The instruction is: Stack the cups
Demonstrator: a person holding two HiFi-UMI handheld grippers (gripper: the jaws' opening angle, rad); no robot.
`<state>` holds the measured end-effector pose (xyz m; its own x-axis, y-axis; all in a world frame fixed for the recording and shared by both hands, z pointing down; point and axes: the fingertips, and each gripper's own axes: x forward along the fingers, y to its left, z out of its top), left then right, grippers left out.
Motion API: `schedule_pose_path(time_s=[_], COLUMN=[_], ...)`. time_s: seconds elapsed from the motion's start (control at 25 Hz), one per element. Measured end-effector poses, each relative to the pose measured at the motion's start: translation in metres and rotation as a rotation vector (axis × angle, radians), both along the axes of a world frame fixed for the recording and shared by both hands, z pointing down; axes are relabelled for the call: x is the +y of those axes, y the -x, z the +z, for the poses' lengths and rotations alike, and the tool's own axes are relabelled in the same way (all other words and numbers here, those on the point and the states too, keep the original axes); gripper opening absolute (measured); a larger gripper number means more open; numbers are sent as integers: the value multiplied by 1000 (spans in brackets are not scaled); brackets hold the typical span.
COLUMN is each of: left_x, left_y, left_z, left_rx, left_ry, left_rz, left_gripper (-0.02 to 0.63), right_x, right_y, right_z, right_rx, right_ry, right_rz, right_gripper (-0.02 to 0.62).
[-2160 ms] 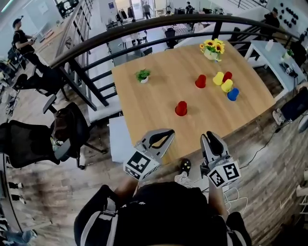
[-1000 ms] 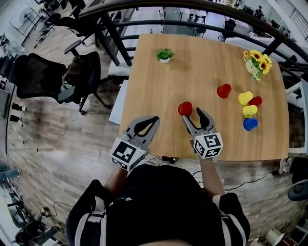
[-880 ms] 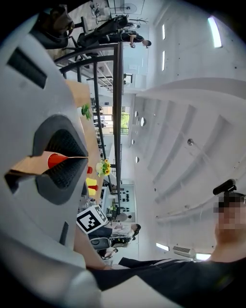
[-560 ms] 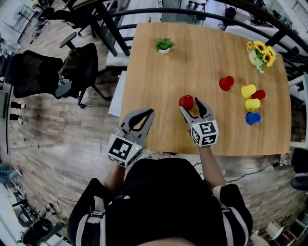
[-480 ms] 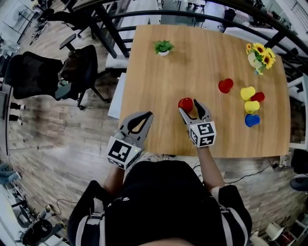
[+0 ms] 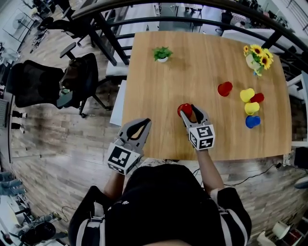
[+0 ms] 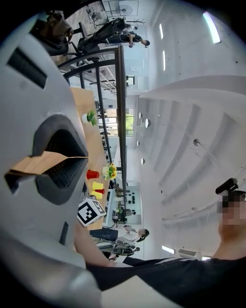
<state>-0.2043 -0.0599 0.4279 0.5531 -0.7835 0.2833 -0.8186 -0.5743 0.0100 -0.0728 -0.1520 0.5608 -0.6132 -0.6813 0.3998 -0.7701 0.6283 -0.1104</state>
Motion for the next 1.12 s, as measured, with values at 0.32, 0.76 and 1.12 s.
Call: schedule_pose_path(time_s=[0.32, 0.76, 1.12], left_x=[-10, -13, -27], left_y=[-35, -63, -72], left_z=[-7, -6, -3], left_rx=[14, 18, 57], left_ry=[-29, -22, 1], left_rz=[138, 255, 318], left_gripper=[15, 15, 14], right_x=[37, 54, 52], right_y=[-19, -42, -57], right_z=[-15, 10, -28], right_rx=[4, 41, -32], right_ry=[-14, 2, -65], right_rz=[75, 202, 283], right_gripper=[221, 222, 313])
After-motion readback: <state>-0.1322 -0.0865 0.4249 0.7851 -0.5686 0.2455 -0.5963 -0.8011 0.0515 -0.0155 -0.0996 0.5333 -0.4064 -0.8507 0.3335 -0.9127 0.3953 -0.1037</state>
